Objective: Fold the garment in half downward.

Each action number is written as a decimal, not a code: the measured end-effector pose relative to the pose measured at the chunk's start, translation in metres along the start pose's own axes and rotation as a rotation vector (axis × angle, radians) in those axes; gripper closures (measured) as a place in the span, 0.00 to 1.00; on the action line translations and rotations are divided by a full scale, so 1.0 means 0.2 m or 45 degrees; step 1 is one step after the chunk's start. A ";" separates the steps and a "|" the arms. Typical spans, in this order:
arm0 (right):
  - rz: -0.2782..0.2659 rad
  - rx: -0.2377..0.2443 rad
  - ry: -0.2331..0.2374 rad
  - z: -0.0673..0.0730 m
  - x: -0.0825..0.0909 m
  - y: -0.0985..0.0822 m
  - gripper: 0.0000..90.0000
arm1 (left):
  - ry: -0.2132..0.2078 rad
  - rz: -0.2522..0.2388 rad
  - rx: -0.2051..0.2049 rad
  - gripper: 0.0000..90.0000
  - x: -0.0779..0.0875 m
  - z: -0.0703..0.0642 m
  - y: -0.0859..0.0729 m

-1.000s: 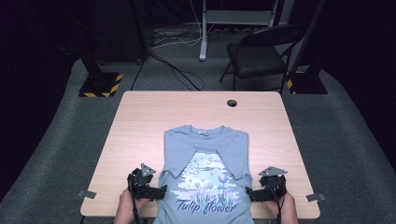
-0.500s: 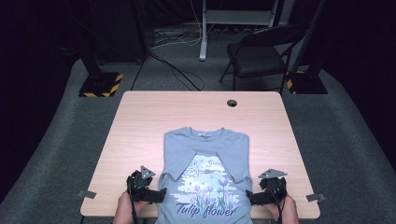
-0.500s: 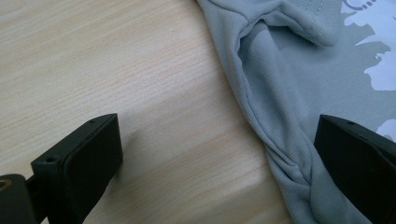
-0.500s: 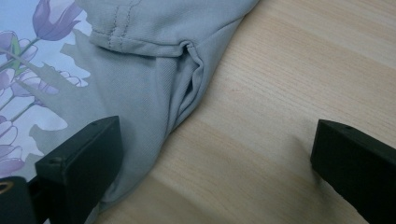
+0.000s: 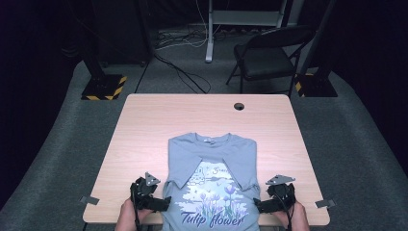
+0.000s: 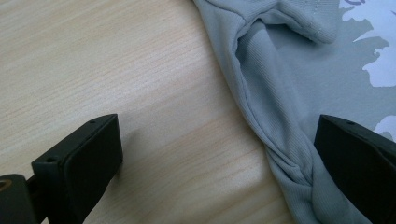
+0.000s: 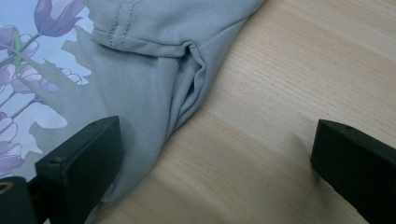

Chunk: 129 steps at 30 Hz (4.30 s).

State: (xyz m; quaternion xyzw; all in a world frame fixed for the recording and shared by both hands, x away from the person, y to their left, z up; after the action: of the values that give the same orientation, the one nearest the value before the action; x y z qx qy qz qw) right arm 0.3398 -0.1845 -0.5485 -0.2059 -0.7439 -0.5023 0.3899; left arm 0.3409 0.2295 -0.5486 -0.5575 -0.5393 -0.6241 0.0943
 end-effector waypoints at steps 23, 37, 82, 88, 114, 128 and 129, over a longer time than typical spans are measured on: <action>0.058 0.184 0.066 -0.01 -0.02 0.06 0.00 | -0.056 0.061 -0.066 0.02 -0.01 0.01 0.03; 0.102 0.215 0.128 -0.03 -0.03 0.12 0.01 | -0.084 0.070 -0.067 0.05 0.01 0.08 0.12; 0.097 0.243 0.169 -0.24 -0.30 0.67 0.05 | -0.251 0.117 -0.089 0.05 -0.20 0.38 0.72; 0.140 0.227 0.170 -0.25 -0.38 0.72 0.05 | -0.263 0.127 -0.083 0.04 -0.25 0.41 0.78; 0.215 0.199 0.156 -0.30 -0.57 0.89 0.14 | -0.219 0.176 -0.061 0.22 -0.40 0.51 0.90; 0.262 0.270 0.147 -0.28 -0.59 0.88 0.37 | -0.113 0.230 -0.127 0.48 -0.39 0.51 0.91; 0.263 0.275 0.143 -0.28 -0.59 0.88 0.39 | -0.115 0.235 -0.128 0.49 -0.39 0.51 0.91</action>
State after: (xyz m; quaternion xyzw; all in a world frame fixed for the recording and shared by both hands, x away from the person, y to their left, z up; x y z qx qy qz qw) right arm 0.5562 -0.1525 -0.5267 -0.2098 -0.7455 -0.3874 0.5002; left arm 0.5601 0.1987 -0.5278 -0.6366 -0.4572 -0.6132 0.0988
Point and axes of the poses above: each handheld gripper's, and its own axes: x roughly backward along the jaws, y roughly out of its top, z roughly to its left, the point moved 4 cm from there along -x, roughly forward along the jaws, and after that the axes turned 14 degrees about -y, right-handed, at the moved point
